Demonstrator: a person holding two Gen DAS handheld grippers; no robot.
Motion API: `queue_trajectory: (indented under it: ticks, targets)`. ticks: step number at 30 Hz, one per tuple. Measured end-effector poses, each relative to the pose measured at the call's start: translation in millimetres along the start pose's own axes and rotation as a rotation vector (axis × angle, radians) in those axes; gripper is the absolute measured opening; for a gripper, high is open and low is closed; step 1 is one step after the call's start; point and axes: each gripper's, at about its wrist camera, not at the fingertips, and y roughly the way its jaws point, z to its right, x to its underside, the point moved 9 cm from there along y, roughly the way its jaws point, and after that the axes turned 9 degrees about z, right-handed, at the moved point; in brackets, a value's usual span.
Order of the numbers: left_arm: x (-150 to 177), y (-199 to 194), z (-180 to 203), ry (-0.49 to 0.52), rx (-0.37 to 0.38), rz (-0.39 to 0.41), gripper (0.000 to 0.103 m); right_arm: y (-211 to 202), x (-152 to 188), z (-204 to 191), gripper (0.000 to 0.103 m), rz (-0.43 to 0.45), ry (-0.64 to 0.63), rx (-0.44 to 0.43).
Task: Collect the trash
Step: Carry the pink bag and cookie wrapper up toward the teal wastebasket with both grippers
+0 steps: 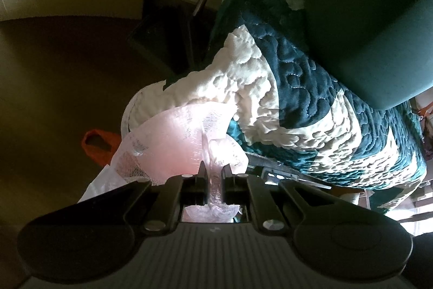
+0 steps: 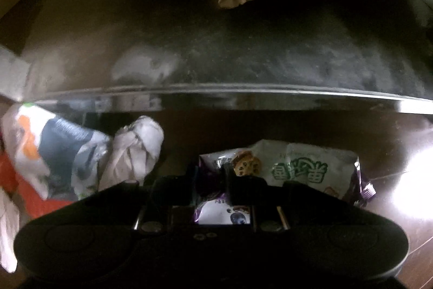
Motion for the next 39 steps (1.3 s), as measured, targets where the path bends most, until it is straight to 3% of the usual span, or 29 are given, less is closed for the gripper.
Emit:
queue_trajectory:
  ticks: [7,14,23,27,30,39]
  targets:
    - [-1.9,-8.9,3.5,0.029,-0.024,0.020,0.008,-60.6,18.0,18.4,0.016,0.024,-0.048,-0.047]
    - [-5.2,-24.4,8.0,0.045,-0.014,0.065,0.008,-147.6,5.0,21.1,0.016,0.082,-0.112,-0.135]
    - [-6.8,-51.7,13.0,0.072,-0.037,0.148,0.008,-297.8,-19.0,2.1,0.016,0.270,-0.228,-0.293]
    - [-8.1,-77.6,21.8,0.045,-0.005,0.197,0.008,-364.3,-26.3,1.9,0.016,0.349,-0.254,-0.338]
    - [-15.1,-106.1,30.7,0.069,-0.005,0.276,0.008,-409.5,-33.6,5.4,0.016,0.416,-0.256,-0.369]
    - [-29.0,-193.3,65.2,0.088,0.046,0.393,0.008,-532.4,-61.0,10.5,0.016,0.596,-0.325,-0.477]
